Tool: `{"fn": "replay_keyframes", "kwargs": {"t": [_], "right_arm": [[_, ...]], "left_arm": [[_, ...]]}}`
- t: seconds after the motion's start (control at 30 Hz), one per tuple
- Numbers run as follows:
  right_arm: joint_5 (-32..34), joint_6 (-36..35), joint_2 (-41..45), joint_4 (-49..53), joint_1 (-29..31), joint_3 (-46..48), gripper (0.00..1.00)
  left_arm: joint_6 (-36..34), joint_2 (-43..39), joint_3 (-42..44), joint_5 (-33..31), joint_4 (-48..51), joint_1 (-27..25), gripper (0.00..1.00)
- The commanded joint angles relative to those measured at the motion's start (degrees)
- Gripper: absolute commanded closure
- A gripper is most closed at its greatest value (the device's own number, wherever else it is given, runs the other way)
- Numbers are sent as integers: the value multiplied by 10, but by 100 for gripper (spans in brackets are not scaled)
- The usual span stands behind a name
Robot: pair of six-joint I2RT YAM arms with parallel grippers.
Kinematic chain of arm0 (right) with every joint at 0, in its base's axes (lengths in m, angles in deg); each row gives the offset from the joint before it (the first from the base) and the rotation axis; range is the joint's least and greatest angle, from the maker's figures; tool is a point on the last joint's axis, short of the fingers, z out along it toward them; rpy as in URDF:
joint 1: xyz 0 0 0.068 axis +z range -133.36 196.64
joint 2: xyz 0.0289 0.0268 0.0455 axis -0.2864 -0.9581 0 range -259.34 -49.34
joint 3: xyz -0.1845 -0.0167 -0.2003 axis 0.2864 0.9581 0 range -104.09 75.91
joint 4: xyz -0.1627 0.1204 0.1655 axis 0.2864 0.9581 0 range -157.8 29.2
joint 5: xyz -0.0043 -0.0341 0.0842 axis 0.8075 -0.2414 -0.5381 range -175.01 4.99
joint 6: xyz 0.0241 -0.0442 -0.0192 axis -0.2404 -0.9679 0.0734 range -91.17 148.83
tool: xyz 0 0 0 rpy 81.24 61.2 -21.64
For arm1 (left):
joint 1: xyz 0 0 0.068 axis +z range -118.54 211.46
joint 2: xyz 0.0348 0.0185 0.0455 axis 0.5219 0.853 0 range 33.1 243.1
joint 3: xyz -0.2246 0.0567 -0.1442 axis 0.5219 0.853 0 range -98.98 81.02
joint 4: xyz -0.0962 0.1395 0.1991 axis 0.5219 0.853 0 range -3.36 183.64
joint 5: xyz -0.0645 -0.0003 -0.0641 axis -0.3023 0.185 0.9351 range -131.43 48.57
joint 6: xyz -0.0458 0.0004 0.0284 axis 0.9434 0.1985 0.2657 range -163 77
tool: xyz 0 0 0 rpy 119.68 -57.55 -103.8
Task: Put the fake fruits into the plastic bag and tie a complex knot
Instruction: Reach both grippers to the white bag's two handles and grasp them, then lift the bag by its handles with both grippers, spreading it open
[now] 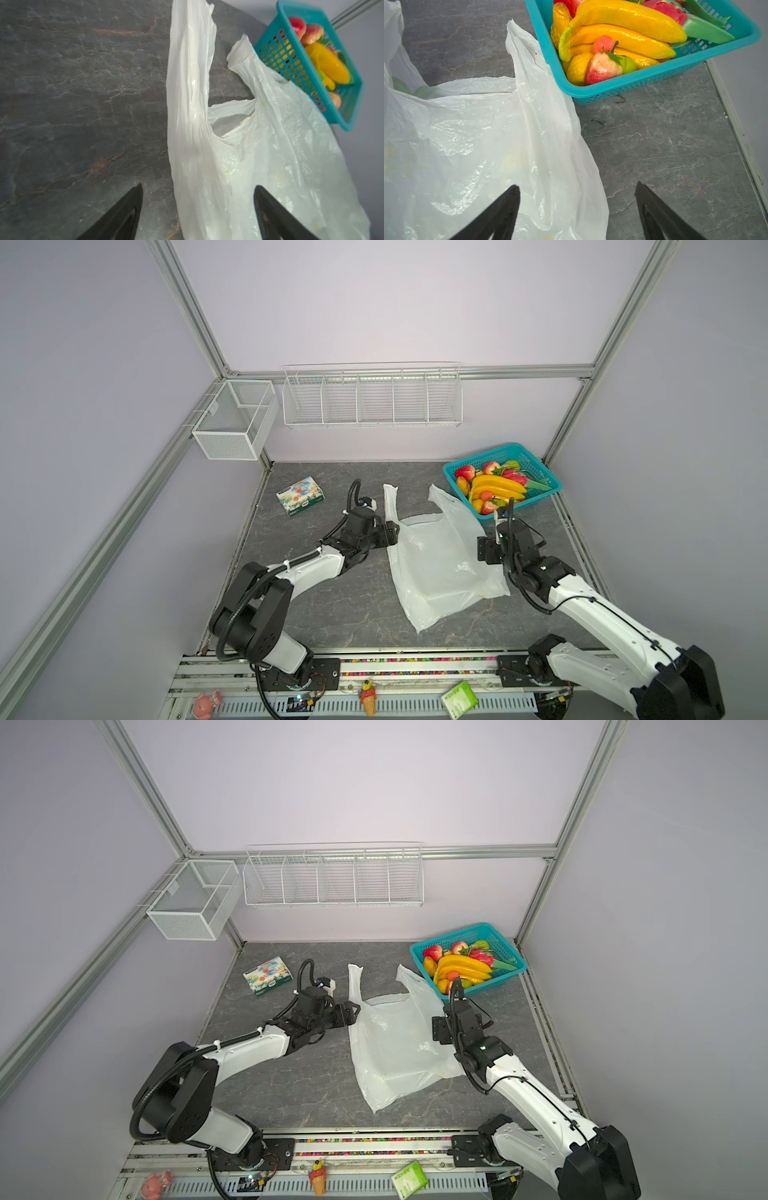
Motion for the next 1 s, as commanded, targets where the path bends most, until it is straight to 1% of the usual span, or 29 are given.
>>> {"fn": "replay_keyframes", "kwargs": {"t": [0.0,0.07,0.13,0.17,0.23,0.27,0.3,0.37,0.43,0.47,0.5,0.57,0.67,0.7,0.73,0.8,0.87,0.9,0.97], "right_arm": [[-11,8,-17,-3,5,-3,10],[-15,2,-24,-8,6,-5,10],[-19,-12,-23,-11,9,-11,9],[-20,-22,-16,-13,11,-15,9],[-34,-55,7,-21,15,-21,9],[-43,-69,17,-24,16,-26,9],[-60,-88,25,-29,16,-34,9],[-117,-125,30,-33,17,-57,10],[-179,-155,26,-43,18,-88,10],[-201,-167,22,-50,19,-101,10],[-223,-179,17,-59,18,-109,10],[-254,-207,1,-72,18,-156,10],[-296,-241,-32,-81,9,-216,10],[-336,-259,-44,-83,-1,-236,10],[-373,-277,-58,-76,-11,-261,9],[-419,-307,-77,-53,-23,-312,7],[-448,-336,-85,-49,-25,-345,6],[-465,-352,-89,-41,-24,-362,6],[-496,-391,-103,4,-19,-409,4]], "left_arm": [[16,38,-24,35,-2,-4,28],[22,52,-28,61,-28,-4,47],[9,49,-37,86,-43,-3,72],[-5,39,-44,94,-42,-1,81],[-57,-1,-59,97,-18,3,98],[-85,-23,-65,91,-3,4,100],[-121,-52,-73,82,18,8,100],[-207,-98,-91,85,59,11,100],[-318,-137,-123,103,131,11,100],[-356,-149,-138,98,161,12,100],[-377,-165,-150,84,183,15,100],[-403,-195,-153,107,178,40,100],[-428,-245,-146,194,122,85,100],[-442,-258,-145,222,95,96,100],[-463,-269,-146,234,77,97,100],[-509,-275,-161,252,69,97,100],[-565,-269,-189,259,105,97,100],[-593,-264,-207,251,132,97,100],[-649,-255,-242,239,197,97,100]]}}
